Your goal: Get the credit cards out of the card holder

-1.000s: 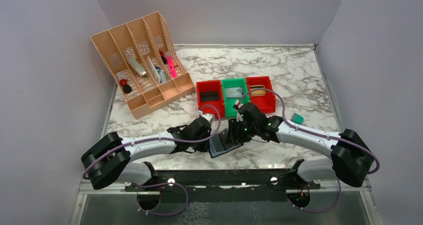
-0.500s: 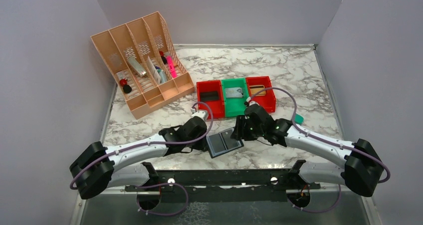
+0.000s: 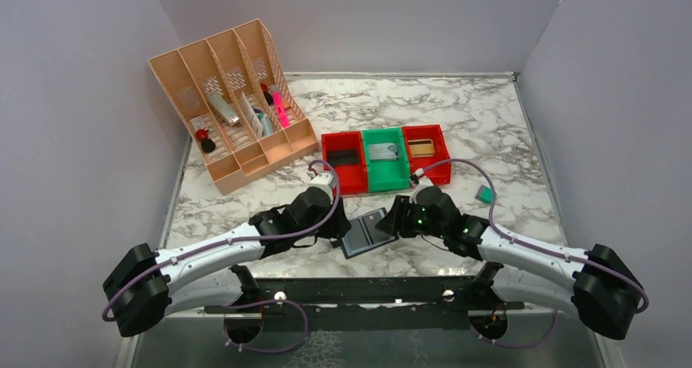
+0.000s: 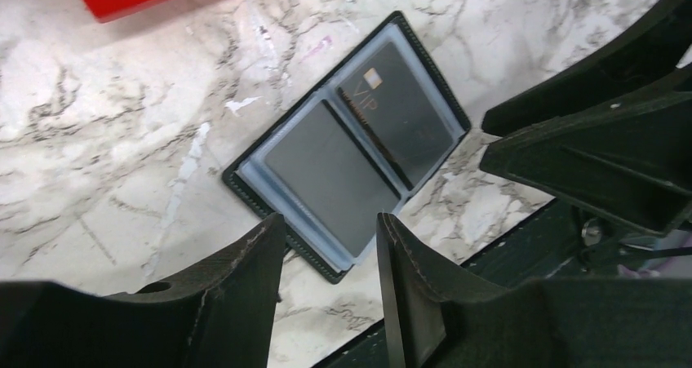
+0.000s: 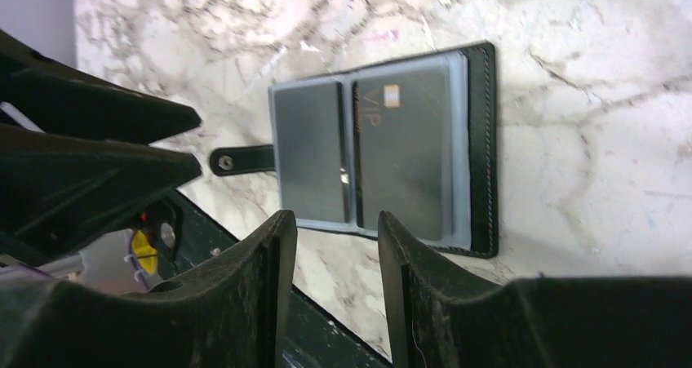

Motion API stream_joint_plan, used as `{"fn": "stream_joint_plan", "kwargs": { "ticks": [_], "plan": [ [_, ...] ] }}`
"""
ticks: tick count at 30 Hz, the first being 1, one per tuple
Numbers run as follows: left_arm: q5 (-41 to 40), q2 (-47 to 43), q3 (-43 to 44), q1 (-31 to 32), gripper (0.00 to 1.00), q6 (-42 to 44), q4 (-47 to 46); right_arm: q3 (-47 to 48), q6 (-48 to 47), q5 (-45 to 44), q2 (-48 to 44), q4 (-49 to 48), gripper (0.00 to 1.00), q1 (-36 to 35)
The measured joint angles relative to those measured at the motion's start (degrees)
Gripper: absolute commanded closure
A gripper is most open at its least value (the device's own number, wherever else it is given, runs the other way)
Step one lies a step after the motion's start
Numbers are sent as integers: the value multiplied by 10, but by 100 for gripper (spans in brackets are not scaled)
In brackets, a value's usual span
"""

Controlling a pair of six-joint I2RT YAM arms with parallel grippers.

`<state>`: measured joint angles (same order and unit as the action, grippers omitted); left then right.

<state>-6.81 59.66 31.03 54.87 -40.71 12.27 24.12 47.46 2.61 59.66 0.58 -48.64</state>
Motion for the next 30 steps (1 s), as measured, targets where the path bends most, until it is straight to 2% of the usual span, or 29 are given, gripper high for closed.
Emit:
{"fn": "stream_joint_plan", "kwargs": {
  "ticks": [3, 8, 13, 17, 22, 26, 30],
  "plan": [
    [15, 1, -4, 0, 50, -7, -31, 0, -8, 0, -3, -21, 54, 0],
    [28, 23, -6, 0, 50, -23, -61, 57, -25, 23, 70, -23, 55, 0],
    [21, 21, -37, 0, 47, -53, -99, 56, -23, 88, 139, -70, 55, 0],
    [20, 21, -56, 0, 46, -62, -105, 61, -24, 147, 204, -104, 60, 0],
    [24, 63, -62, 0, 55, -67, -124, 92, -32, 172, 286, -110, 64, 0],
    [33, 90, -76, 0, 66, -69, -133, 94, -31, 172, 293, -119, 65, 0],
    [32, 90, -76, 0, 71, -64, -128, 90, -23, 170, 293, -123, 67, 0]
  ]
}}
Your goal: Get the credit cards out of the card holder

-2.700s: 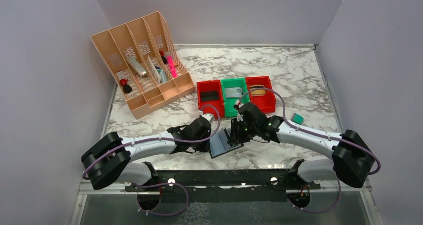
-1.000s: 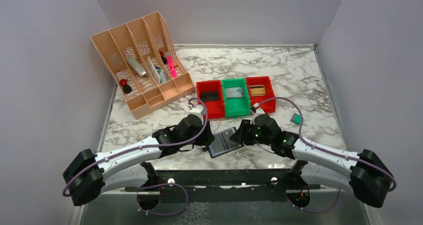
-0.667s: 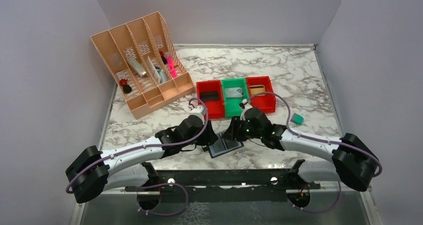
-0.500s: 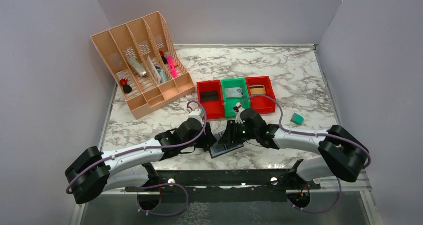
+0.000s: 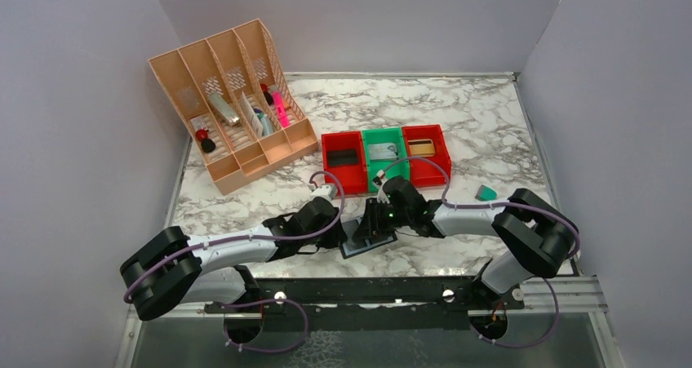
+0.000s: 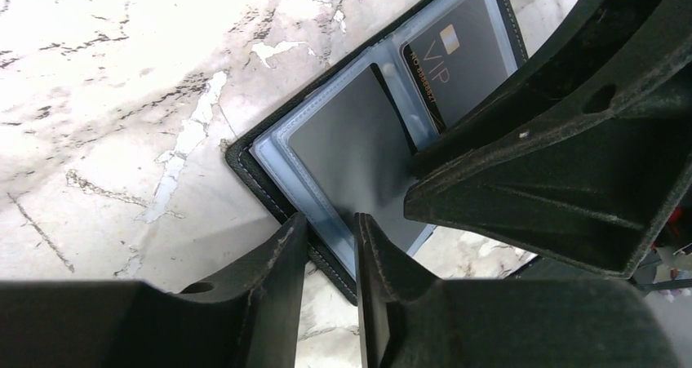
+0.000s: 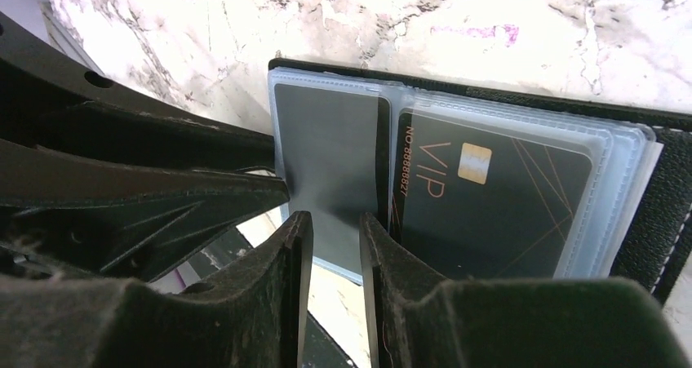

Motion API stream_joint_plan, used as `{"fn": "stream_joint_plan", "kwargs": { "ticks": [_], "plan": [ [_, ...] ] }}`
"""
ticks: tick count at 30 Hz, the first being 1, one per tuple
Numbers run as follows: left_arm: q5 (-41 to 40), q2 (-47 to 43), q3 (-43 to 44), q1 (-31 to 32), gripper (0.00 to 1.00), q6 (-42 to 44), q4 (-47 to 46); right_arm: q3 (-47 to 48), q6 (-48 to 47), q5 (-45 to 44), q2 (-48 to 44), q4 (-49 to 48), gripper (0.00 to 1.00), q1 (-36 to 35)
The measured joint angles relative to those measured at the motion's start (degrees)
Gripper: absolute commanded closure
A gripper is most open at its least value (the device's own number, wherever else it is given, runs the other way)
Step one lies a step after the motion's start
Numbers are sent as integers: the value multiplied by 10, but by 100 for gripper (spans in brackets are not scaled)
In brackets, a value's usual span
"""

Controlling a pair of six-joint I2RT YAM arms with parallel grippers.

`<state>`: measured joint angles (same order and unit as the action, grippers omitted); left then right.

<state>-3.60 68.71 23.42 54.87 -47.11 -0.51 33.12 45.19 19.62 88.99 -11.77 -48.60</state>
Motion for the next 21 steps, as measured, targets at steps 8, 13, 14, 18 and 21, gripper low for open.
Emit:
{"fn": "stream_joint_plan", "kwargs": {
  "ticks": [8, 13, 14, 18, 21],
  "plan": [
    [-5, 3, 5, 0, 82, 16, 14, -20, 15, -10, -22, -3, 63, 1],
    [-4, 18, 16, 0, 87, 24, 19, -20, 9, -27, -49, 38, 61, 1],
    [-4, 22, 18, 0, 88, 24, 19, -19, 6, -33, -55, 50, 61, 1],
    [-2, 32, 27, 0, 89, 28, 22, -3, -5, -49, -58, 80, 62, 1],
    [-2, 34, 31, 0, 90, 32, 26, 8, -10, -58, -48, 91, 65, 1]
  ]
}}
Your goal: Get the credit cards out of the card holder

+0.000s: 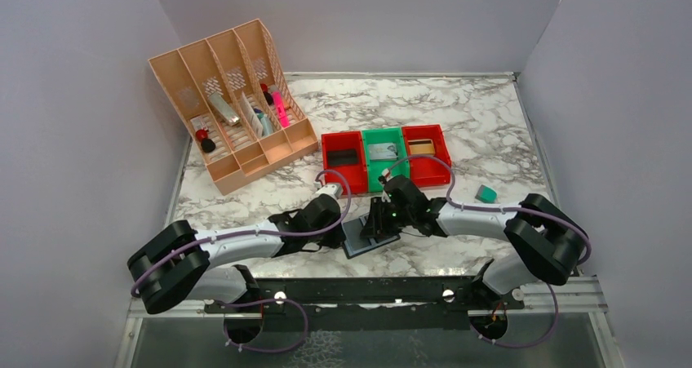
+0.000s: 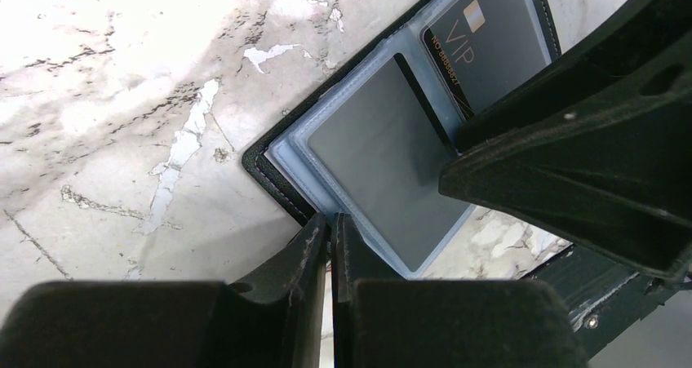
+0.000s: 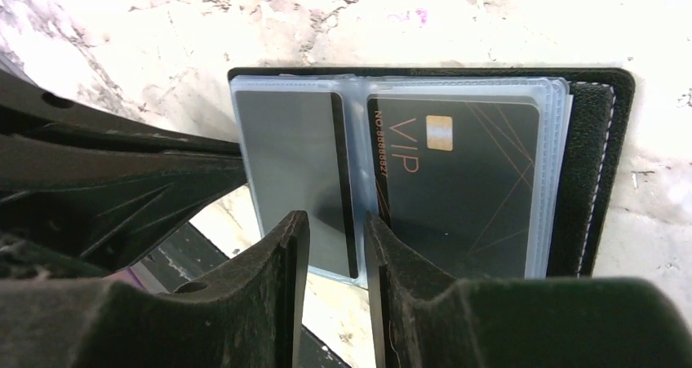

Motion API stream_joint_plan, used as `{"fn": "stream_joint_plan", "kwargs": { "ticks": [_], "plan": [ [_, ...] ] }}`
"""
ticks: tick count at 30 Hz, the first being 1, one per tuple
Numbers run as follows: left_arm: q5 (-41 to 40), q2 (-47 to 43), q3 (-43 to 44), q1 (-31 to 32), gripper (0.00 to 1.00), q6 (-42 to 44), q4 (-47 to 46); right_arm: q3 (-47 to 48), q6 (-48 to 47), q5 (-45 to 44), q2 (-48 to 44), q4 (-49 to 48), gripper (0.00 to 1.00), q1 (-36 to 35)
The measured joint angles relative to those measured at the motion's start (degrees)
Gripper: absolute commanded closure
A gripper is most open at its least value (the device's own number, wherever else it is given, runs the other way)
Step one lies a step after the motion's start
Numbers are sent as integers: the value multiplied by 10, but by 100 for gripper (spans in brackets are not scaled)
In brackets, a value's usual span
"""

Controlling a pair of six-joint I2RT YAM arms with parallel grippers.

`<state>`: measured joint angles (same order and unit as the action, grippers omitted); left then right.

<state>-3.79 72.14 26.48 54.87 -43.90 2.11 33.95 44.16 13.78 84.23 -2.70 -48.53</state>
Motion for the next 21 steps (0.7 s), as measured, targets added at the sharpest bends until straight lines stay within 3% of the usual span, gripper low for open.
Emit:
{"fn": "stream_joint_plan", "kwargs": {
  "ticks": [6, 11, 14, 21],
  "plan": [
    [0, -2, 4, 0, 82, 3, 11, 3, 1, 0, 15, -6, 69, 0],
    [0, -39, 6, 0, 59, 2, 42, -9, 15, 5, 16, -26, 71, 0],
    [-1, -83, 14, 0, 53, -2, 47, -18, 29, 6, 15, -43, 72, 0],
    [11, -94, 30, 0, 59, -2, 31, -41, 65, 12, 15, -85, 72, 2]
  ]
}}
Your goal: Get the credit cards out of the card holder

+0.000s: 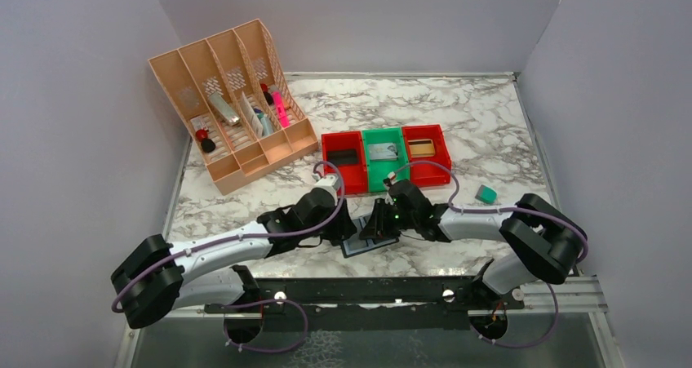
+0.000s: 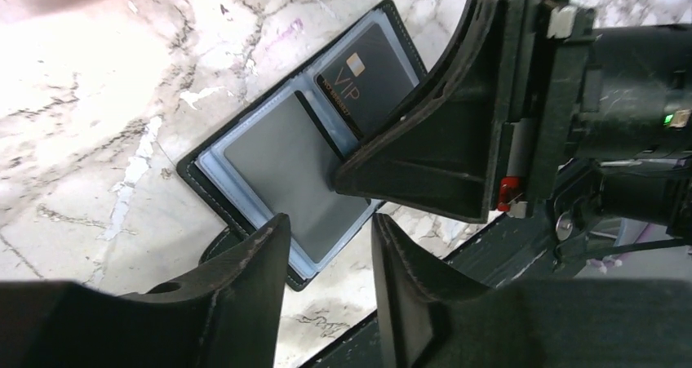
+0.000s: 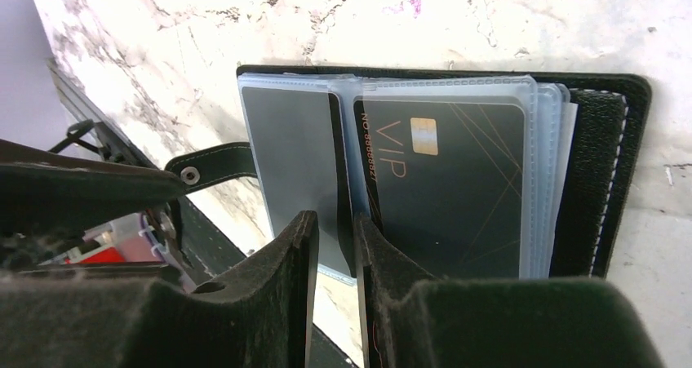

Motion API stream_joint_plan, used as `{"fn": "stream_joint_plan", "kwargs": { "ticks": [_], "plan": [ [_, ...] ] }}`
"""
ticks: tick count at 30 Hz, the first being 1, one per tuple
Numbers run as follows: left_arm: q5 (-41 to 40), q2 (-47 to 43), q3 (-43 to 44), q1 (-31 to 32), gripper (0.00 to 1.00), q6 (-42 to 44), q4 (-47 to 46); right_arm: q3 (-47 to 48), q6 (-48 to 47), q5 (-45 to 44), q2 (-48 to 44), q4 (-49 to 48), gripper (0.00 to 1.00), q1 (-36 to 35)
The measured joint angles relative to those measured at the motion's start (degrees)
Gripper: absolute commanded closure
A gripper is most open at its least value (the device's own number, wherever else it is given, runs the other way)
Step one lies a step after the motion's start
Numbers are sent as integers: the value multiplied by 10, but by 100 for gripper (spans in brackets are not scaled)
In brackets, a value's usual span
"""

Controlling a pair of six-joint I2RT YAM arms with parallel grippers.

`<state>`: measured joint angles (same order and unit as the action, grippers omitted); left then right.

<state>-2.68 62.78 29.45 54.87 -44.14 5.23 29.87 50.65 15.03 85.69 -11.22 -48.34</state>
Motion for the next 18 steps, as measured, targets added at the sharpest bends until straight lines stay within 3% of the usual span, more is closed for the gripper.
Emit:
{"fn": "stream_joint_plan", "kwargs": {
  "ticks": [9, 18],
  "plan": [
    [24, 94, 0, 0, 79, 3, -12, -29, 37, 25, 0, -51, 70, 13],
    [34, 145, 24, 0, 89, 16, -7, -49, 63, 76, 13, -96, 70, 38]
  ]
}}
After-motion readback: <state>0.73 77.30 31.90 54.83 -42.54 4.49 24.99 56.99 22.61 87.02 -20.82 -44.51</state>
